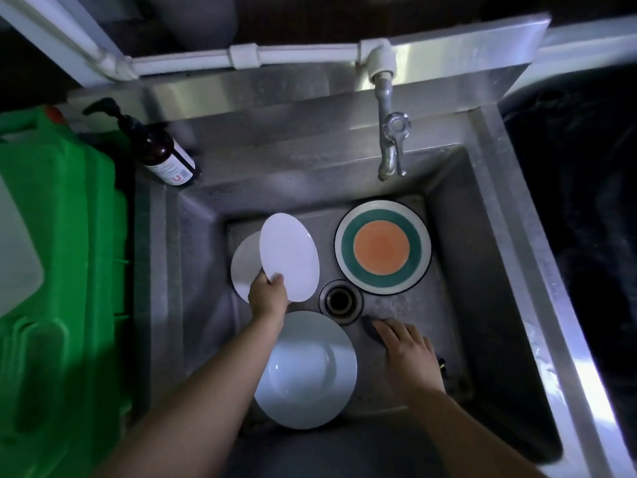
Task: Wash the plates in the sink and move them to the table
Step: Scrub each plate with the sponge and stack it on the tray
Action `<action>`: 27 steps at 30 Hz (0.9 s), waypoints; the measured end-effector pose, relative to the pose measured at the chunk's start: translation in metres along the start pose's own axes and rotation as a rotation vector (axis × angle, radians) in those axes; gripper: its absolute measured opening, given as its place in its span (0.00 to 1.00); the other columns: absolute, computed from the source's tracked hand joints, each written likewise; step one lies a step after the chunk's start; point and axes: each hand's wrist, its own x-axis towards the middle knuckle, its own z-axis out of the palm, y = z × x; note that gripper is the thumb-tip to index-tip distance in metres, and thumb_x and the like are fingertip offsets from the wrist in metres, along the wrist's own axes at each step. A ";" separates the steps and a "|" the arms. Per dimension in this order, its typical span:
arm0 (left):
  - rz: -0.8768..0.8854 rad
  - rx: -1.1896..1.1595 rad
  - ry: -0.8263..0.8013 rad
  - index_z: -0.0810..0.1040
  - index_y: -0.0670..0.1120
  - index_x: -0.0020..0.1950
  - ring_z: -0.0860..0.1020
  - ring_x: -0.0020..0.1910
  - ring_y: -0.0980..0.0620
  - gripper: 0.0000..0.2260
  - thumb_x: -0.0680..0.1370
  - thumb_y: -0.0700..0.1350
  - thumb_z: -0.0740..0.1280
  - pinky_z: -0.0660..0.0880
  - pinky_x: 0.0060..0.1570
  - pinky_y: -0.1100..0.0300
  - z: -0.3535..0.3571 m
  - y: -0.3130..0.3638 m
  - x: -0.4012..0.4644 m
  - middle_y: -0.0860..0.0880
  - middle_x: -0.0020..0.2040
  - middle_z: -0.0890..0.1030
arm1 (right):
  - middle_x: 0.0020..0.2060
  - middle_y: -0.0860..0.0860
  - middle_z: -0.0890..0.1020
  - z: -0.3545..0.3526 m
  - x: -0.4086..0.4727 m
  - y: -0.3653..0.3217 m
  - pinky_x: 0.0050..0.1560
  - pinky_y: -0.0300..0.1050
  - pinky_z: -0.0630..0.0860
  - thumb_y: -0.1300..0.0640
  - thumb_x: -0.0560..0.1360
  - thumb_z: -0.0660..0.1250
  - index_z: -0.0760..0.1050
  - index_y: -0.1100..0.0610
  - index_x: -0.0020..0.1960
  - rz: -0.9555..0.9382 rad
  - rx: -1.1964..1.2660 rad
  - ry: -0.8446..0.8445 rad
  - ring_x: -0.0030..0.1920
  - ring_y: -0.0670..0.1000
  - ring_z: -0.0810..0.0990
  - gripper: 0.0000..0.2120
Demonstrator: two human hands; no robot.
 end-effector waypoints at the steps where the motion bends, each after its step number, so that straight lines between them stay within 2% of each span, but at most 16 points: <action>1: 0.080 0.173 0.000 0.80 0.46 0.64 0.78 0.63 0.37 0.14 0.80 0.40 0.62 0.77 0.62 0.47 0.000 0.000 -0.005 0.43 0.61 0.83 | 0.63 0.47 0.79 -0.003 -0.003 0.002 0.55 0.56 0.78 0.60 0.67 0.74 0.74 0.49 0.70 0.005 0.001 0.005 0.61 0.57 0.77 0.32; 4: 0.306 0.488 0.006 0.72 0.46 0.76 0.77 0.65 0.35 0.20 0.83 0.40 0.62 0.73 0.64 0.48 0.001 0.005 -0.027 0.39 0.66 0.81 | 0.62 0.48 0.80 -0.014 -0.011 0.006 0.54 0.56 0.79 0.61 0.68 0.74 0.75 0.49 0.69 0.013 0.010 0.044 0.60 0.57 0.78 0.30; 7: 0.411 0.627 -0.006 0.68 0.49 0.79 0.79 0.60 0.33 0.22 0.84 0.42 0.61 0.75 0.59 0.47 -0.001 0.012 -0.057 0.35 0.62 0.81 | 0.61 0.48 0.80 -0.030 -0.022 0.011 0.54 0.57 0.79 0.61 0.68 0.74 0.74 0.49 0.69 0.007 0.010 0.069 0.60 0.57 0.78 0.30; 10: 0.487 0.713 -0.023 0.66 0.48 0.80 0.80 0.58 0.33 0.23 0.84 0.41 0.60 0.76 0.56 0.47 -0.008 0.022 -0.095 0.35 0.60 0.82 | 0.62 0.48 0.79 -0.049 -0.036 0.016 0.56 0.58 0.78 0.62 0.68 0.73 0.73 0.49 0.70 -0.011 0.023 0.085 0.61 0.58 0.77 0.31; 13: 0.609 0.748 -0.022 0.67 0.46 0.79 0.81 0.56 0.33 0.23 0.84 0.41 0.62 0.77 0.54 0.47 -0.016 0.031 -0.134 0.38 0.61 0.83 | 0.63 0.50 0.79 -0.071 -0.050 0.022 0.56 0.58 0.77 0.62 0.69 0.71 0.73 0.50 0.71 -0.052 0.041 0.089 0.62 0.59 0.77 0.31; 18: 0.672 0.792 -0.019 0.65 0.47 0.81 0.82 0.52 0.34 0.23 0.85 0.42 0.60 0.76 0.48 0.48 -0.027 0.046 -0.207 0.39 0.57 0.85 | 0.66 0.51 0.77 -0.111 -0.080 0.035 0.61 0.58 0.74 0.60 0.73 0.66 0.71 0.51 0.74 -0.118 0.055 0.113 0.65 0.60 0.74 0.28; 23: 0.708 0.668 0.041 0.67 0.47 0.79 0.81 0.54 0.35 0.22 0.85 0.42 0.61 0.75 0.48 0.49 -0.036 0.056 -0.273 0.39 0.57 0.84 | 0.69 0.50 0.75 -0.137 -0.111 0.046 0.63 0.57 0.73 0.62 0.75 0.65 0.69 0.50 0.75 -0.161 0.054 0.141 0.67 0.58 0.73 0.29; 27: 0.759 0.595 0.094 0.70 0.45 0.78 0.82 0.50 0.34 0.21 0.84 0.42 0.62 0.77 0.46 0.48 -0.047 0.062 -0.301 0.39 0.53 0.85 | 0.70 0.49 0.74 -0.157 -0.132 0.041 0.63 0.56 0.72 0.62 0.76 0.63 0.67 0.49 0.76 -0.162 0.073 0.169 0.67 0.58 0.72 0.29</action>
